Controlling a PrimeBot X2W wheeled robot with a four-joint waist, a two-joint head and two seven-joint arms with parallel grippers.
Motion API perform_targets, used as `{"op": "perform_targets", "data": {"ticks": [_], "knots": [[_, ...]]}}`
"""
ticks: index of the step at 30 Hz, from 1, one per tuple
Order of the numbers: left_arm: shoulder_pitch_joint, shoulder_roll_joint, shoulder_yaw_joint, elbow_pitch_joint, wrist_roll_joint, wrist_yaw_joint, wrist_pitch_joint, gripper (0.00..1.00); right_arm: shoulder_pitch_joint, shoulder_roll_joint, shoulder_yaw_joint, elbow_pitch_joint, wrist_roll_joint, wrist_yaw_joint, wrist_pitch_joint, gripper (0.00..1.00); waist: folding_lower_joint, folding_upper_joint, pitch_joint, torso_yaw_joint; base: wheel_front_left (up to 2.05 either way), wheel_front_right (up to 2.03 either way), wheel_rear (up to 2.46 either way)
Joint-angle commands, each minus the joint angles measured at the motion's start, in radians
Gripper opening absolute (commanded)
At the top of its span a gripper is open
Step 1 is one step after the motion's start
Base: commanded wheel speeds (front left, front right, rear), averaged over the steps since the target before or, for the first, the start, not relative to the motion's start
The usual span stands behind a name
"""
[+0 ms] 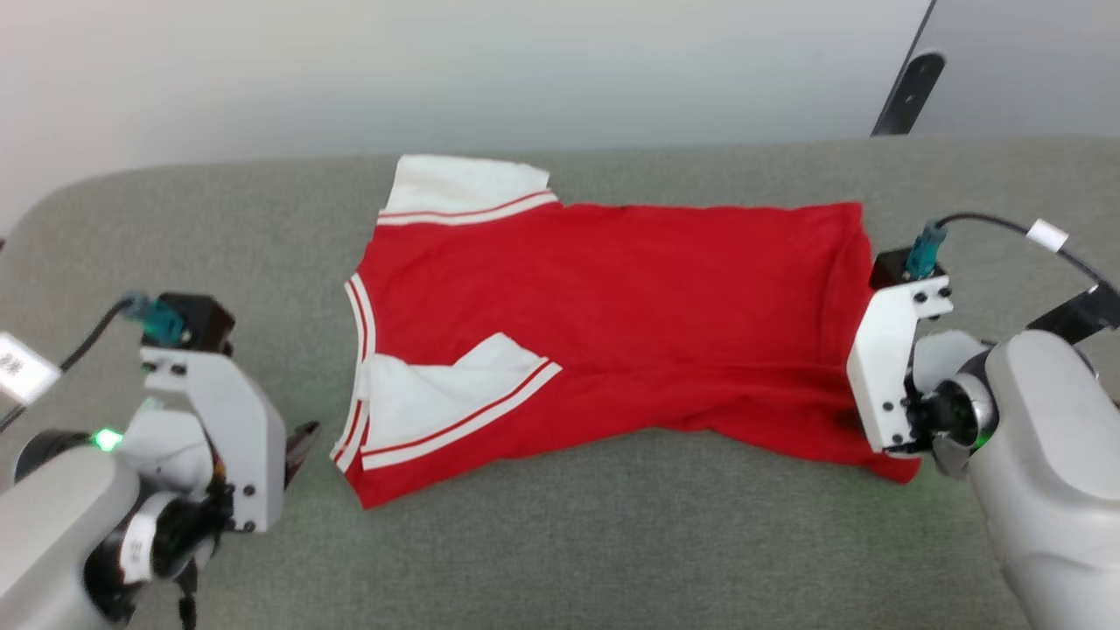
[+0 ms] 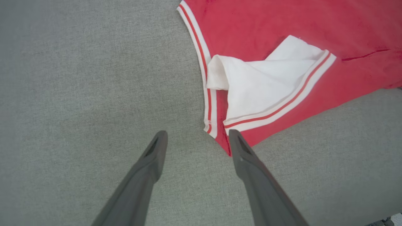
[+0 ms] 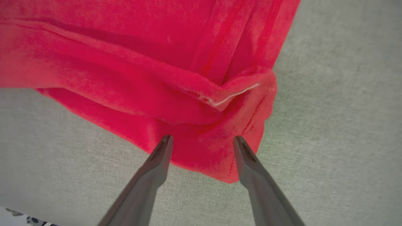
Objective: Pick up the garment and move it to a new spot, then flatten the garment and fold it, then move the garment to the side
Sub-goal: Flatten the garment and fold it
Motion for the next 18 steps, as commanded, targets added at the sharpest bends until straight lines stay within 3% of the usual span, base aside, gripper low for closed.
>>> {"op": "perform_targets", "data": {"ticks": [1, 8, 13, 18], "knots": [[0.022, 0.012, 0.008, -0.011, -0.002, 0.01, -0.014, 1.0, -0.009, -0.009, 0.005, -0.01, 0.011, 0.003, -0.006, 1.0, 0.0, 0.0, -0.045, -0.029, 0.0, 0.0, 0.0], [0.133, 0.07, 0.045, -0.114, -0.021, 0.049, -0.12, 1.0, 0.03, -0.05, 0.041, -0.124, 0.05, 0.001, -0.154, 1.0, 0.0, 0.0, -0.082, -0.063, 0.0, 0.0, 0.0], [0.211, 0.093, 0.079, -0.16, -0.023, 0.077, -0.228, 1.0, 0.121, -0.07, 0.034, -0.264, 0.087, 0.001, -0.417, 1.0, 0.0, 0.0, -0.096, -0.082, 0.0, 0.0, 0.0], [0.32, 0.1, 0.118, -0.183, -0.007, 0.113, -0.401, 1.0, 0.25, -0.068, 0.055, -0.405, 0.097, 0.001, -0.737, 1.0, 0.0, 0.0, -0.107, -0.11, 0.0, 0.0, 0.0]]}}
